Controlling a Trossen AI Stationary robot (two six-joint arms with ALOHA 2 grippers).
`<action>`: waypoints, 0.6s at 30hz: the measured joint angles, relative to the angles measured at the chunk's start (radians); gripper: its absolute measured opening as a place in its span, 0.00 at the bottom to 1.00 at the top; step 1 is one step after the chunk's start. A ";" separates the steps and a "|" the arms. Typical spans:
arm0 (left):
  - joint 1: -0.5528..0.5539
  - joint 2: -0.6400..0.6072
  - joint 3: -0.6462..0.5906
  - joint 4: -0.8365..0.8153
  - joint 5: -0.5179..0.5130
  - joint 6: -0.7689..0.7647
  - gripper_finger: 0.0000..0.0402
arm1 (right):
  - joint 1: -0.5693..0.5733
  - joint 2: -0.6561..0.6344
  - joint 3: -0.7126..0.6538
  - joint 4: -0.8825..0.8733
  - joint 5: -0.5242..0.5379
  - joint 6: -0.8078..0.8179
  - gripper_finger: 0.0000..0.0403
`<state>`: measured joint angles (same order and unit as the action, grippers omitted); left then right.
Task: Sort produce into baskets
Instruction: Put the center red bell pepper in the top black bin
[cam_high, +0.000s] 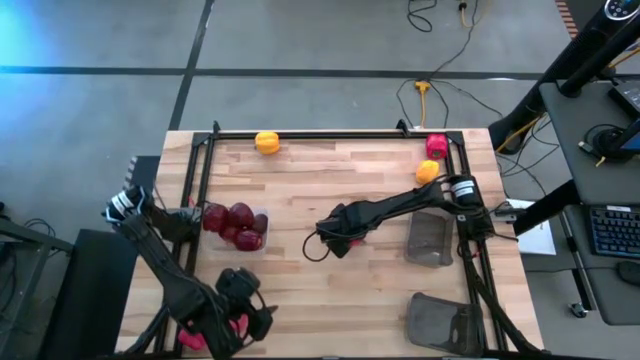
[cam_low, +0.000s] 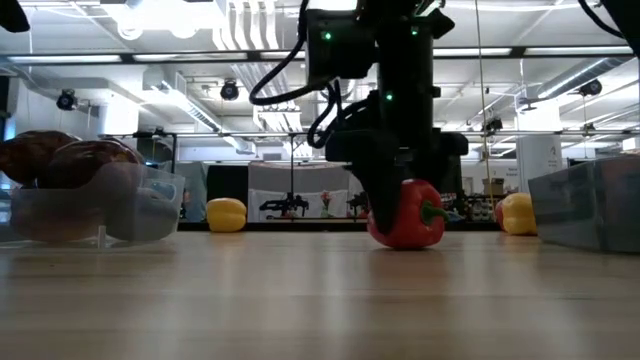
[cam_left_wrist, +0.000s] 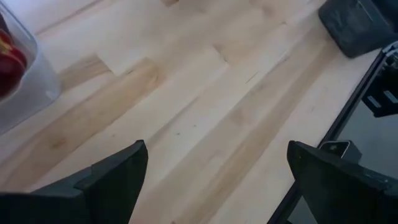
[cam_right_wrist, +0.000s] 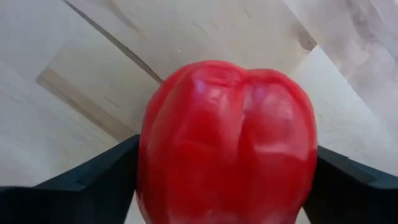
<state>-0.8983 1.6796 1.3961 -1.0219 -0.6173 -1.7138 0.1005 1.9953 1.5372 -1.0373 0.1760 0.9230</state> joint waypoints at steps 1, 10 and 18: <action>-0.003 0.007 0.005 0.001 -0.001 0.000 0.91 | 0.003 -0.003 0.000 -0.003 0.000 -0.003 0.83; -0.104 0.070 -0.025 0.015 0.101 -0.020 0.91 | 0.072 -0.170 0.001 -0.219 0.013 -0.031 0.78; -0.254 0.141 0.073 0.008 0.008 0.029 0.91 | 0.192 -0.406 -0.027 -0.536 0.051 0.274 0.78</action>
<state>-1.1525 1.8209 1.4692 -1.0143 -0.6094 -1.6848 0.2928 1.5891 1.5098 -1.5730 0.2268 1.1970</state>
